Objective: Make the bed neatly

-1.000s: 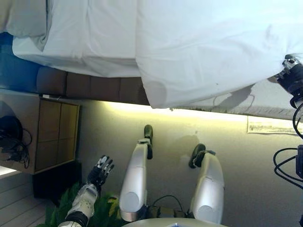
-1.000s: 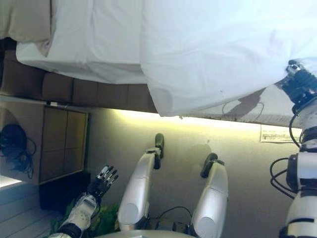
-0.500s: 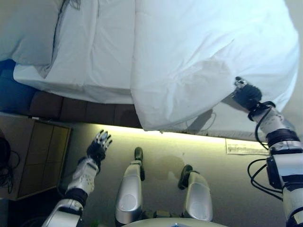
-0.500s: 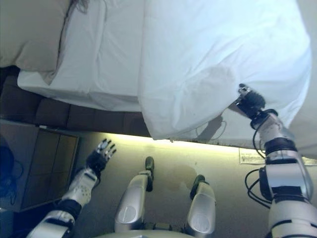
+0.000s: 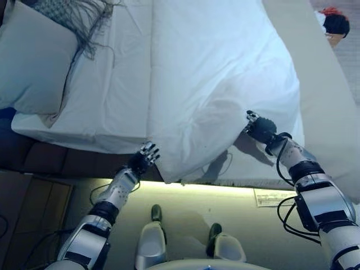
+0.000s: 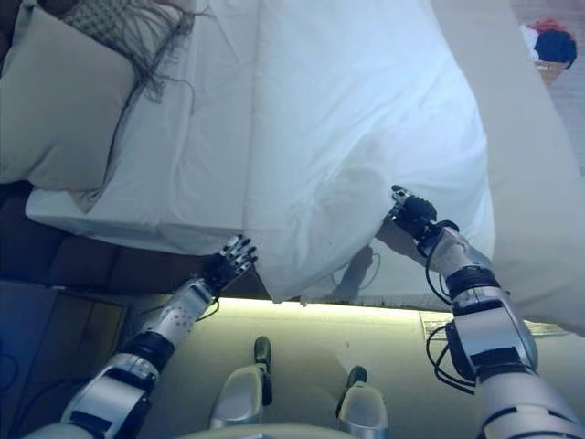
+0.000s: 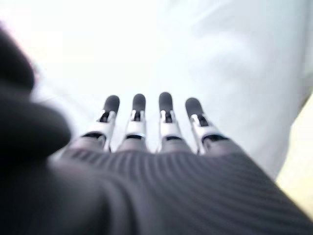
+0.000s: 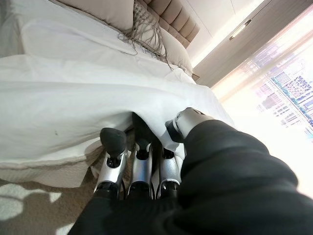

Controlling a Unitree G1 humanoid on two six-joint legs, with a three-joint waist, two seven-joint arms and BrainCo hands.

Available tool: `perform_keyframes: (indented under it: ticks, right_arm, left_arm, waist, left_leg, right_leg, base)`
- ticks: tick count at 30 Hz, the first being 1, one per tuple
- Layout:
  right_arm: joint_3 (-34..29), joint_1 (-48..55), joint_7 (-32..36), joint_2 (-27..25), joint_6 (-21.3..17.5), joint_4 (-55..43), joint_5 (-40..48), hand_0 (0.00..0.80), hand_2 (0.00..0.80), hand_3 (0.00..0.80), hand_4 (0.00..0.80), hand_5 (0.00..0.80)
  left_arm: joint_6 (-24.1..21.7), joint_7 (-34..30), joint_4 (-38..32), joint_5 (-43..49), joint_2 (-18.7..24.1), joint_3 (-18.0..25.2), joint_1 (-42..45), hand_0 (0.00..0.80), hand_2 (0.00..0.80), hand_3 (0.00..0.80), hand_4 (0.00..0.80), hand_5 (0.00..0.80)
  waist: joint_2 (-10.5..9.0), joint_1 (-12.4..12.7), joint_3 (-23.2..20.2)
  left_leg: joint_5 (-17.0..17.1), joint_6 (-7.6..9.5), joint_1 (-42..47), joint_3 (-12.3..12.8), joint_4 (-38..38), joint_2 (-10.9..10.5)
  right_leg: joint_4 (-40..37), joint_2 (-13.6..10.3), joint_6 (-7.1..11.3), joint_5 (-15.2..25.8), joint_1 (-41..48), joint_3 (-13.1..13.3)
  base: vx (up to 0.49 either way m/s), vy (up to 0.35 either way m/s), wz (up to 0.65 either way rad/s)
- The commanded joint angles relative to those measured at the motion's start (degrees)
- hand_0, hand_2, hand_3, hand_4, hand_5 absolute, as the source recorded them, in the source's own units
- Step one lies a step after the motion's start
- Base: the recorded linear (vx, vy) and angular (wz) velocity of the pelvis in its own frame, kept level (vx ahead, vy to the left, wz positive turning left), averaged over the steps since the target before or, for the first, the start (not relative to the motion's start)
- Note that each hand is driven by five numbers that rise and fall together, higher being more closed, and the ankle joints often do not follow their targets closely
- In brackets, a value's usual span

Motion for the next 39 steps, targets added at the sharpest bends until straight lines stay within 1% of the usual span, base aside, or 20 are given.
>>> perform_keyframes:
  ticks: [1,4,6,10,11,14,19,24,27,29,32,37,39]
  right_arm:
    - [1.2,-4.6,0.8,1.1,-2.6,-7.8,5.8,0.8,0.8,0.8,0.8,0.8]
    - [1.8,-5.2,0.4,2.0,-2.8,-8.1,6.7,0.8,0.8,0.8,0.8,0.8]
    - [2.1,-5.4,-0.2,2.8,-3.4,-8.3,7.3,0.8,0.8,0.8,0.8,0.8]
    - [2.0,-5.8,-1.0,3.7,-4.4,-8.7,8.7,0.8,0.8,0.8,0.8,0.8]
    - [2.0,-5.8,-1.2,3.8,-4.6,-9.1,9.2,0.8,0.8,0.8,0.8,0.8]
    - [1.9,-5.8,-2.4,4.1,-5.1,-10.6,10.1,0.8,0.8,0.8,0.8,0.8]
    - [2.0,-5.3,-2.7,4.4,-5.6,-12.6,11.3,0.8,0.8,0.8,0.8,0.8]
    - [2.6,-4.8,-2.2,4.8,-5.7,-14.2,12.1,0.8,0.8,0.8,0.8,0.8]
    - [3.0,-4.7,-1.5,5.1,-6.1,-14.7,12.4,0.8,0.8,0.8,0.8,0.8]
    - [3.1,-4.5,-1.6,5.7,-6.2,-15.1,12.1,0.8,0.8,0.8,0.8,0.8]
    - [3.1,-3.6,-1.6,6.5,-6.8,-16.5,12.5,0.8,0.8,0.8,0.8,0.8]
    - [3.8,-2.5,-2.0,6.8,-6.1,-19.0,13.3,0.8,0.8,0.8,0.8,0.8]
    - [4.3,-2.1,-1.8,6.9,-5.3,-19.5,12.4,0.8,0.8,0.8,0.8,0.8]
  left_arm:
    - [5.4,-1.7,3.7,-8.7,-3.4,-3.0,-6.2,0.0,0.0,0.0,0.0,0.0]
    - [8.5,0.1,4.2,-15.4,-6.0,-3.8,-6.3,0.0,0.0,0.0,0.0,0.0]
    - [9.5,1.7,4.3,-19.2,-8.3,-4.0,-6.1,0.0,0.0,0.0,0.0,0.0]
    - [9.6,8.1,4.7,-28.0,-11.6,-4.4,-5.1,0.0,0.0,0.0,0.0,0.0]
    - [9.4,10.5,4.8,-31.9,-12.2,-4.4,-4.7,0.0,0.0,0.0,0.0,0.0]
    - [10.0,15.0,4.9,-37.3,-13.1,-4.3,-3.8,0.0,0.0,0.0,0.0,0.0]
    - [10.2,19.3,4.6,-44.6,-14.6,-5.9,-2.9,0.0,0.0,0.0,0.0,0.0]
    - [9.9,16.1,3.4,-44.6,-16.9,-7.9,-3.4,0.0,0.0,0.0,0.0,0.0]
    - [8.0,12.4,2.2,-44.6,-18.8,-8.3,-4.0,0.0,0.0,0.0,0.0,0.0]
    - [7.0,10.3,1.4,-44.6,-19.9,-7.9,-4.7,0.0,0.0,0.0,0.0,0.0]
    - [5.5,9.6,0.2,-44.6,-21.0,-7.4,-6.3,0.0,0.0,0.0,0.0,0.0]
    - [3.7,7.8,0.1,-44.6,-22.2,-6.5,-8.9,0.0,0.0,0.0,0.0,0.0]
    - [2.7,4.1,0.3,-44.6,-22.7,-5.3,-10.1,0.0,0.0,0.0,0.0,0.0]
  waist:
    - [-2.4,0.0,-1.4]
    - [-3.62,-0.2,-0.9]
    - [-4.54,-0.2,-0.6]
    - [-6.24,-0.1,0.3]
    - [-6.65,-0.1,0.7]
    - [-7.42,0.0,1.3]
    - [-8.24,-0.2,1.9]
    - [-8.75,-0.7,2.6]
    - [-8.88,-1.1,3.0]
    - [-9.01,-1.4,3.2]
    - [-9.45,-2.2,3.4]
    - [-10.1,-3.7,3.2]
    - [-10.33,-4.4,2.8]
  left_leg:
    - [0.3,-3.02,0.6,0.3,-0.8,3.5]
    - [0.1,-2.99,0.7,0.5,-0.9,3.9]
    - [0.0,-3.0,0.6,0.6,-0.9,4.3]
    - [-0.3,-3.1,-0.3,0.5,-0.4,5.1]
    - [-0.4,-3.13,-0.5,0.5,-0.3,5.3]
    - [-0.4,-3.29,-1.0,0.4,-0.3,5.7]
    - [-0.4,-3.59,-1.8,0.4,-0.1,6.1]
    - [-0.6,-3.89,-2.1,0.5,0.5,6.7]
    - [-1.0,-4.21,-2.1,0.8,1.0,7.1]
    - [-1.1,-4.39,-2.2,0.9,1.3,7.5]
    - [-1.4,-4.53,-2.4,1.0,1.5,7.8]
    - [-1.4,-4.81,-1.8,1.9,1.4,8.4]
    - [-1.5,-4.95,-1.3,2.5,1.2,8.7]
  right_leg:
    - [-2.7,-2.6,1.37,6.1,-3.2,1.0]
    - [-3.4,-2.0,1.48,6.4,-2.8,1.3]
    - [-3.8,-1.6,1.52,6.7,-2.6,1.5]
    - [-4.2,-0.9,1.48,6.9,-2.7,1.7]
    - [-4.2,-0.7,1.45,7.0,-2.9,1.8]
    - [-4.6,-0.3,1.39,7.1,-2.9,1.9]
    - [-4.9,-0.2,1.36,7.1,-3.1,2.3]
    - [-4.7,0.0,1.43,7.1,-3.3,2.7]
    - [-4.4,0.1,1.45,6.8,-3.3,3.0]
    - [-4.2,0.2,1.43,6.6,-3.4,3.3]
    - [-3.8,0.3,1.47,6.4,-3.8,3.8]
    - [-3.7,0.5,1.55,6.2,-4.0,4.6]
    - [-3.9,0.6,1.56,6.2,-3.9,5.1]
  base:
    - [-0.007,-0.135,-0.05]
    - [0.007,-0.142,-0.07]
    - [-0.002,-0.174,-0.1]
    - [-0.026,-0.173,-0.07]
    - [-0.034,-0.156,-0.03]
    - [-0.032,-0.12,-0.03]
    - [-0.027,-0.08,-0.02]
    - [-0.009,-0.055,0.0]
    - [-0.001,-0.034,0.0]
    - [-0.006,-0.015,-0.01]
    - [-0.023,-0.033,-0.06]
    - [0.002,-0.006,-0.06]
    - [0.02,-0.012,-0.08]
